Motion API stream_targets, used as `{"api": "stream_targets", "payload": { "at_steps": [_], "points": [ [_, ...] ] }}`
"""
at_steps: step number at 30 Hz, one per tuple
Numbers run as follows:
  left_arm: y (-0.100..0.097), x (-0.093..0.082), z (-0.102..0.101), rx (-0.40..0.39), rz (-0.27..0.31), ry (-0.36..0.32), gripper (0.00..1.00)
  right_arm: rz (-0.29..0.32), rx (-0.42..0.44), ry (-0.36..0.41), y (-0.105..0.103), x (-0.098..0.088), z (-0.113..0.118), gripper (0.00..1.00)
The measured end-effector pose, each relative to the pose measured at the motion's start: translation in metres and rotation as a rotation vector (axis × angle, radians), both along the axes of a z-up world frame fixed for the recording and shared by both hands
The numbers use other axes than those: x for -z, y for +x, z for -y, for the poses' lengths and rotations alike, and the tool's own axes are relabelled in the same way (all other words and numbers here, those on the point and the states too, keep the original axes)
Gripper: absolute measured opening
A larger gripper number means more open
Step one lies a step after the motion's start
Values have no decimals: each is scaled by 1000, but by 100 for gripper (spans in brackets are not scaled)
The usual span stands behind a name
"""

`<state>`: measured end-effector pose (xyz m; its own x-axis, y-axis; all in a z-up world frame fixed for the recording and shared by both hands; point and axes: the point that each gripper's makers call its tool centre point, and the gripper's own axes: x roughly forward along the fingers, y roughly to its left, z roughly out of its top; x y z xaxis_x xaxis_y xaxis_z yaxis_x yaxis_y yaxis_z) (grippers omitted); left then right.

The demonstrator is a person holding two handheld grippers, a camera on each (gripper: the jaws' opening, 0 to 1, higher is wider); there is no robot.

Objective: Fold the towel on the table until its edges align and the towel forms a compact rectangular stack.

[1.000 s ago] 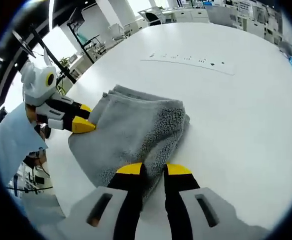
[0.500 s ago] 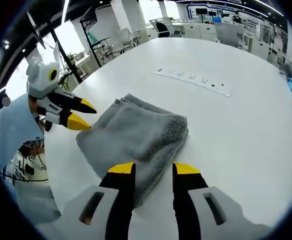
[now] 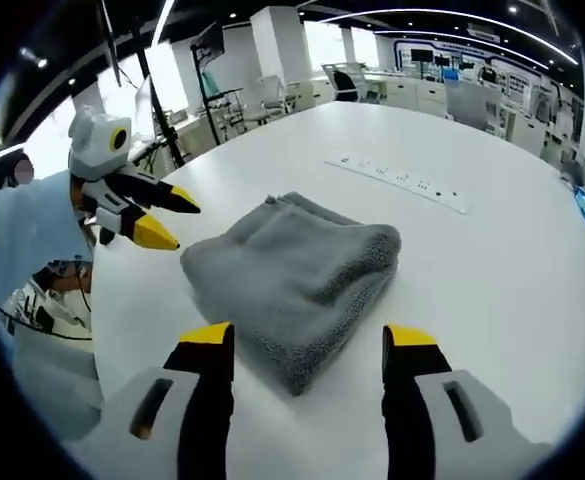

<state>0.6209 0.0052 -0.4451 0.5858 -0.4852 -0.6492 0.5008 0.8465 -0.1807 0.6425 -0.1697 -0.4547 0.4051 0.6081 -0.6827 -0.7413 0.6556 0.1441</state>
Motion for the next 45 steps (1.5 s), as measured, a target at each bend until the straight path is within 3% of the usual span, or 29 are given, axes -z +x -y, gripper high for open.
{"api": "stream_targets", "payload": {
  "at_steps": [5, 12, 22, 28, 39, 42, 45],
  "points": [
    [-14, -4, -11, 3, 36, -3, 58, 37, 8, 14, -17, -4, 5, 69],
    [-35, -16, -18, 5, 90, 6, 61, 62, -5, 11, -40, -7, 15, 71],
    [-66, -43, -14, 14, 160, 29, 64, 121, -13, 20, -72, -28, 32, 71],
    [-82, -49, -18, 17, 204, 54, 66, 159, -14, 42, -93, -44, 41, 72],
    [-124, -65, -39, -51, 256, 64, 66, 205, -2, 66, -120, -60, 61, 71],
    [-127, -68, -48, -68, 268, 58, 67, 204, 4, 76, -126, -60, 65, 72],
    [-132, -71, -45, -72, 278, 64, 67, 208, 6, 79, -129, -60, 66, 72]
  ]
}}
